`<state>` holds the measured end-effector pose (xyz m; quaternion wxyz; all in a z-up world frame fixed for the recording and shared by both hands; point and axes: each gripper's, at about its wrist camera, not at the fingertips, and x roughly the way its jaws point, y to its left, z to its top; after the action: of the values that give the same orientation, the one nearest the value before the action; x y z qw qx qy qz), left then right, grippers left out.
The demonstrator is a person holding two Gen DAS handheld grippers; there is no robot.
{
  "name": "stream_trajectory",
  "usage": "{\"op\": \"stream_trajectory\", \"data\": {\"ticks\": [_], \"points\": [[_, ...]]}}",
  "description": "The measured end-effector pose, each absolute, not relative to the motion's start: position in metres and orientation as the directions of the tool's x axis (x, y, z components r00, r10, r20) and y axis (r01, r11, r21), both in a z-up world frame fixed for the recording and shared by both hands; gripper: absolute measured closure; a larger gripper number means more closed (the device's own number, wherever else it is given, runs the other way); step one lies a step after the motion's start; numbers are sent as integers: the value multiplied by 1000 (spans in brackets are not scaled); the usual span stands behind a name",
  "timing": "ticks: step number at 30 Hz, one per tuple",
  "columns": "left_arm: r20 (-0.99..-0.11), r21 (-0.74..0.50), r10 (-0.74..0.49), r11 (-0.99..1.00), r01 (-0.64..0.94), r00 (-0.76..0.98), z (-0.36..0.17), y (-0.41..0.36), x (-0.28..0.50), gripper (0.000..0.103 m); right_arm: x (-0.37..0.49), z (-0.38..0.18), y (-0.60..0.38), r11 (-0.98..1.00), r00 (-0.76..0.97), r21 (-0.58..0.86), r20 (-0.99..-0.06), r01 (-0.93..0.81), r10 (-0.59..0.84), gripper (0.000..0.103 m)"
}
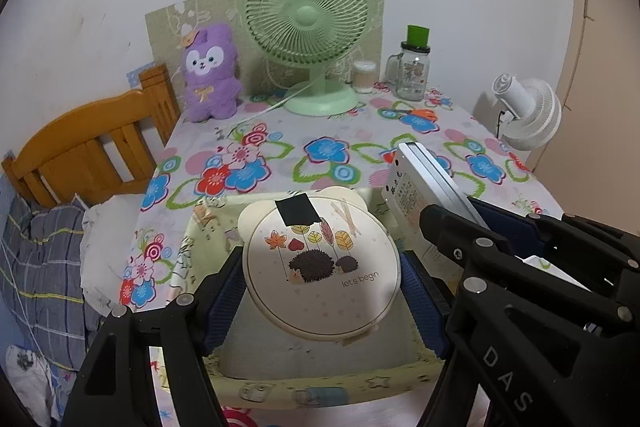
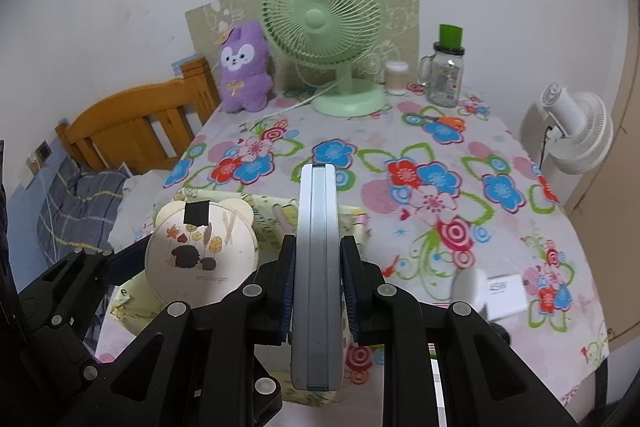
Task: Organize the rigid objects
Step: 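Carry the compact with the left tool while the right tool carries the power bank to the yellow box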
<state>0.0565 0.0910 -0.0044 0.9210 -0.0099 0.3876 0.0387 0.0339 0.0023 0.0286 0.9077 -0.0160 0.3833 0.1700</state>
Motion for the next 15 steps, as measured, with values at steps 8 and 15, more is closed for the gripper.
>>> {"op": "stream_trajectory", "data": {"ticks": [8,15], "points": [[-752,8,57,997,-77,657,-23,109,66,27,46,10,22,943,614,108,-734,-315,289,79],[-788,-1,36,998,-59,615,-42,116,77,26,58,-11,27,949,575,119,-771,-291,273,79]]}}
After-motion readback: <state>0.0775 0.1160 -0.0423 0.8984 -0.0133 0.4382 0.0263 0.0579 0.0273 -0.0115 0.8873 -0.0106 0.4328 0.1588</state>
